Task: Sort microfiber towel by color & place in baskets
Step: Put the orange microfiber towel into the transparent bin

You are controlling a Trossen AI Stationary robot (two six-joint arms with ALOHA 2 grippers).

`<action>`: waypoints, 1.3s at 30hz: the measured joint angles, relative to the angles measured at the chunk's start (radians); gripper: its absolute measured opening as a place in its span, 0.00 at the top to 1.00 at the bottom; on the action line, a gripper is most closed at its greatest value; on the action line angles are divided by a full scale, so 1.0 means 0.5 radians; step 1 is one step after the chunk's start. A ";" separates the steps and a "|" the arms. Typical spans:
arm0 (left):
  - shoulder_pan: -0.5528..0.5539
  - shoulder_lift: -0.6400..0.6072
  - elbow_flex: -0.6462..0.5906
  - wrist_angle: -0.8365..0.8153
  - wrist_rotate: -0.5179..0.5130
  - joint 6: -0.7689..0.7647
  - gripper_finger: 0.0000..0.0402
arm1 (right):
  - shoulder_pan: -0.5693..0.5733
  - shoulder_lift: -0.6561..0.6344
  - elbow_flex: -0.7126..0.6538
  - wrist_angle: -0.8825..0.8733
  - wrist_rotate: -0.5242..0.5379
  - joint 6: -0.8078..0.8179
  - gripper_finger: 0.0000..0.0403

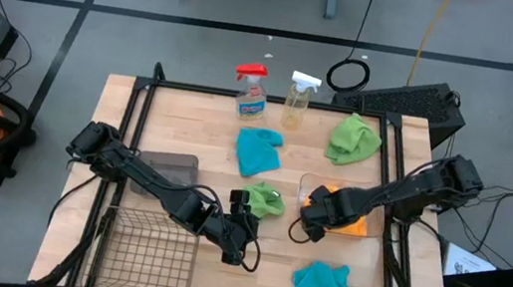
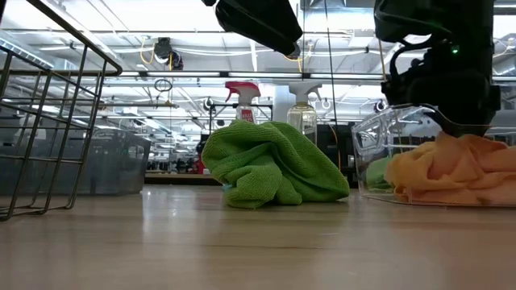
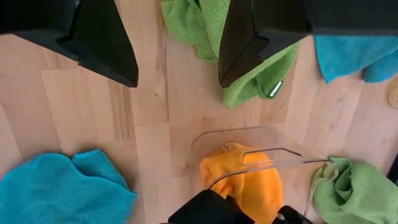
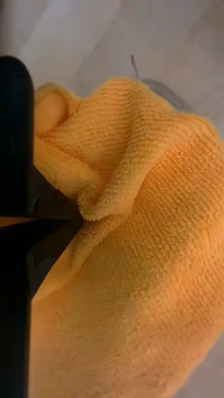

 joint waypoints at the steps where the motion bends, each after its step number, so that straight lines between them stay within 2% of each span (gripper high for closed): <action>1: 0.000 0.000 0.000 0.000 0.001 0.000 0.43 | -0.006 -0.002 0.000 -0.001 -0.003 -0.015 1.00; 8: -0.002 0.000 0.000 -0.001 0.003 -0.001 0.43 | -0.010 -0.158 0.058 -0.091 0.008 -0.035 1.00; 12: -0.004 0.000 0.000 -0.001 0.004 0.000 0.43 | 0.008 -0.317 0.100 -0.169 0.154 0.023 1.00; 17: -0.004 0.000 0.000 0.000 0.007 0.000 0.43 | 0.009 -0.438 0.105 -0.025 0.206 -0.071 1.00; 23: -0.004 0.000 0.000 0.000 0.010 0.000 0.43 | 0.006 -0.386 0.079 0.236 0.052 -0.237 1.00; 31: -0.004 0.000 0.000 0.000 0.010 -0.001 0.43 | -0.019 -0.193 -0.072 0.310 -0.082 -0.199 1.00; 36: -0.008 0.000 0.000 0.001 0.010 -0.007 0.43 | -0.075 -0.181 -0.181 0.541 -0.171 -0.225 1.00; 39: -0.013 0.000 0.000 0.003 0.010 -0.007 0.43 | -0.088 -0.181 -0.223 0.560 -0.173 -0.228 1.00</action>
